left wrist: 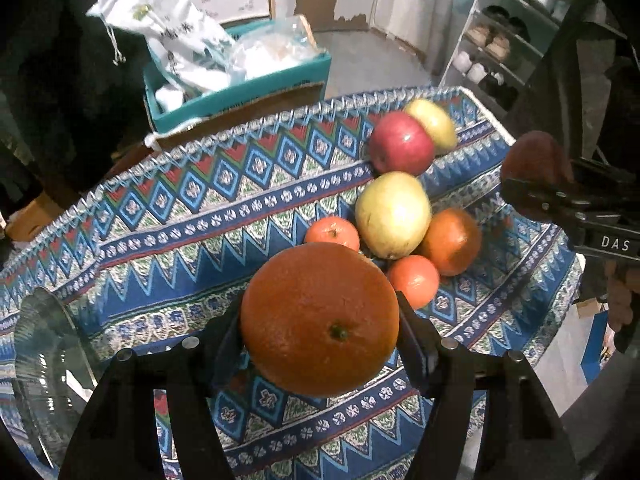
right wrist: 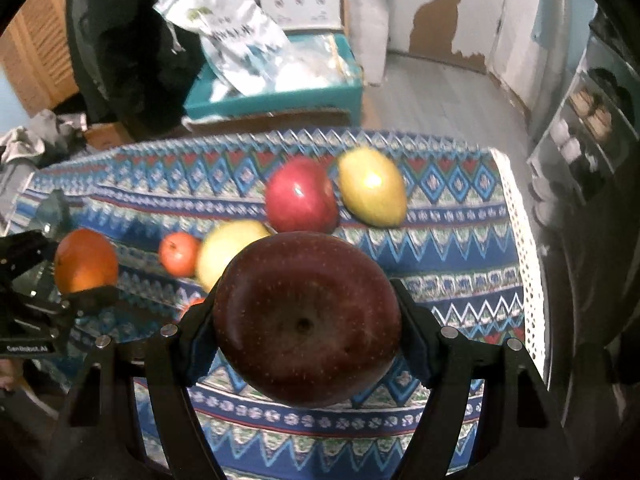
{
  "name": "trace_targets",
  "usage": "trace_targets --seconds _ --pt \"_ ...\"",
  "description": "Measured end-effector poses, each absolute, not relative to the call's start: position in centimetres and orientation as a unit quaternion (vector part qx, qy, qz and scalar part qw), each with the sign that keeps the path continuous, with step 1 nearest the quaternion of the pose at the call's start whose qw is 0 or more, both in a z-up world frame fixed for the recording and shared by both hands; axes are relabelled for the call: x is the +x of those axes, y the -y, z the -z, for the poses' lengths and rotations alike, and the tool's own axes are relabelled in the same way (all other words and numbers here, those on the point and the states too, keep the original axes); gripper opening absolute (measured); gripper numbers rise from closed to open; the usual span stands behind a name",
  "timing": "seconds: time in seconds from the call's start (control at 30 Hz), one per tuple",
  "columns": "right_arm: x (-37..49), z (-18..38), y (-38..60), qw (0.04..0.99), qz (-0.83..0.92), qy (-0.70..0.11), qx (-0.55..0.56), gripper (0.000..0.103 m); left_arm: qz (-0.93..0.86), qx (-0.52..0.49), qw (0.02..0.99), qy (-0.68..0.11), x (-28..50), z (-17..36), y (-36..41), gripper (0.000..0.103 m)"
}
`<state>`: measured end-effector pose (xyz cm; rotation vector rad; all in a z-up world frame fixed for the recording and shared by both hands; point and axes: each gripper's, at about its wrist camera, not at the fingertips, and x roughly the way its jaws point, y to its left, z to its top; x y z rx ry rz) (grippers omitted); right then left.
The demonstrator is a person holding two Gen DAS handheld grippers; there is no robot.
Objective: Organize fruits
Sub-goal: 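Lift the orange with the left tool while the right tool carries the apple over the glass bowl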
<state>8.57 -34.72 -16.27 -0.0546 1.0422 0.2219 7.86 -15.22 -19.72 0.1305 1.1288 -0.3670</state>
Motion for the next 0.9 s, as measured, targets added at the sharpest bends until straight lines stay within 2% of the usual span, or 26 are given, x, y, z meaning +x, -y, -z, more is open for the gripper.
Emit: trace_targets --seconds 0.9 --pt "6.9 5.0 25.7 0.896 -0.199 -0.396 -0.026 0.076 0.161 0.042 0.884 -0.437 3.9 9.2 10.0 0.070"
